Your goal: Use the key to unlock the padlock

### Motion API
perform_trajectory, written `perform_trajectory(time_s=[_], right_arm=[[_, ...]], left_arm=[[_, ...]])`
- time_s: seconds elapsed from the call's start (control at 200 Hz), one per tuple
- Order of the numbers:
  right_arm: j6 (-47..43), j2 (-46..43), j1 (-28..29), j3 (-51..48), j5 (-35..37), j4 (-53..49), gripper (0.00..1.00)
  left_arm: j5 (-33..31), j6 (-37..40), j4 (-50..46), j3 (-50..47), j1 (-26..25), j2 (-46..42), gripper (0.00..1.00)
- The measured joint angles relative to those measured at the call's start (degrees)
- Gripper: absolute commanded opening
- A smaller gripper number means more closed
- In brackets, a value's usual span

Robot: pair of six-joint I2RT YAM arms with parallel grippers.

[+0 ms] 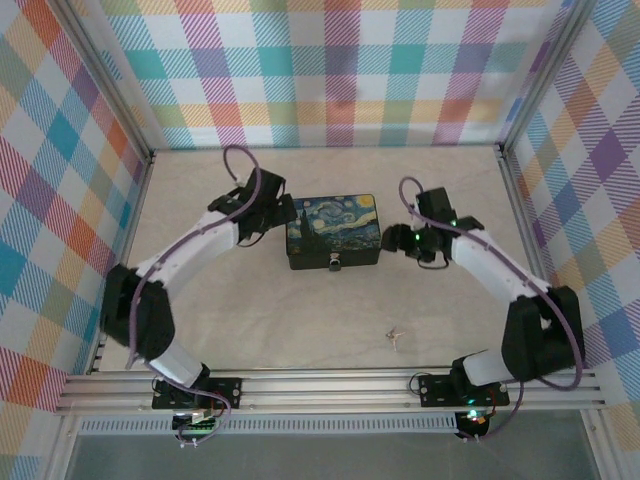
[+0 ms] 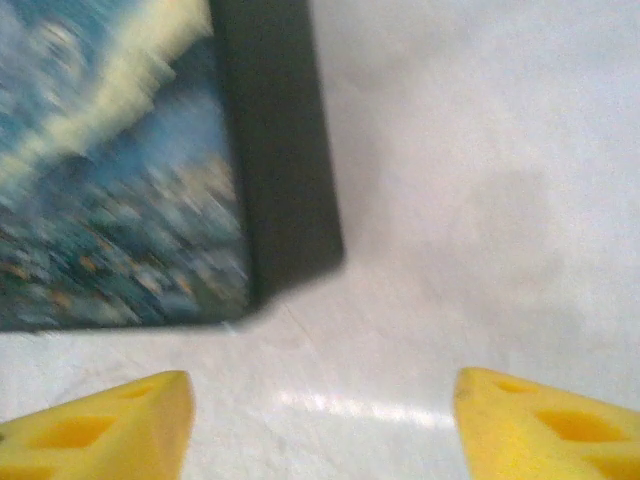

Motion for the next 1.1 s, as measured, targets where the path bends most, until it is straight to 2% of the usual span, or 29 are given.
perform_trajectory(time_s=[0.09,0.185,0.3,0.425,0.675,1.1], right_arm=[[3.0,-2.6,1.9,-7.3,0.1,-2.1,0.59],[6.4,-3.8,6.5,-12.2,0.5,-4.7,0.56],[11.0,-6.7,12.0,-15.0,1.8,-6.6,0.51],[15.6,-8.6,16.9,-15.3,4.4,-8.2,0.49],[22.9,-8.0,22.7,-15.9,7.1,-10.1,0.48],[29.2,-4.2,24.7,-16.7,6.7,-9.8,0.5]], left_arm=[[-1.2,0.2,-1.2,-5.2,-2.1,-4.9,0.98],[-1.2,-0.1,-2.1,-11.2,-5.9,-7.4,0.98],[-1.1,-1.1,-3.4,-17.3,-9.4,-8.5,0.98],[-1.1,-2.8,-4.1,-20.9,-11.0,-11.0,0.98],[-1.2,-3.8,-4.0,-21.4,-12.1,-14.1,0.98],[-0.9,-1.6,-4.1,-16.7,-12.5,-9.5,0.98]])
